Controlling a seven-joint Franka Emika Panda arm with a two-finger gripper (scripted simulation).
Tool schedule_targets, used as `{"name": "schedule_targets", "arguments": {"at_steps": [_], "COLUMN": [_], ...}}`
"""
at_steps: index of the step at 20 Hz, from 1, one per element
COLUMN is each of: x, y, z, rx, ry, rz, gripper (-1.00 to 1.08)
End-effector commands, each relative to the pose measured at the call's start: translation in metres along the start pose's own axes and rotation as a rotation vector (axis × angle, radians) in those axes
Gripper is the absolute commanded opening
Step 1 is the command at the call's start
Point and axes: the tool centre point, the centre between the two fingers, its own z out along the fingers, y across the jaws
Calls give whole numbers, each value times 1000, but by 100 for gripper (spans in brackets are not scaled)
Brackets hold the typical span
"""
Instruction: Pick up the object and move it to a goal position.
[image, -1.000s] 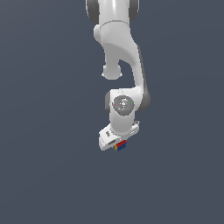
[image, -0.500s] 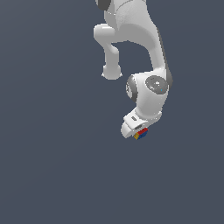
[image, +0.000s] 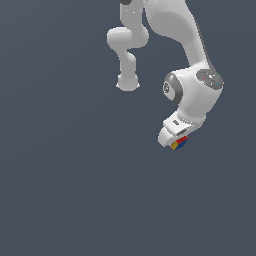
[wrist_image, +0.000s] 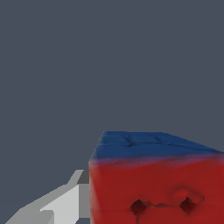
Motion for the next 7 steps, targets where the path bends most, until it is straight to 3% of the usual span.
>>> {"name": "schedule_targets", "arguments": {"at_steps": [1,7], "x": [2,3], "y": [-8,-7], "z": [-5,-5], "rx": [-1,0], "ry": [1,1], "rz": [2,3], "gripper": [-100,-100]}}
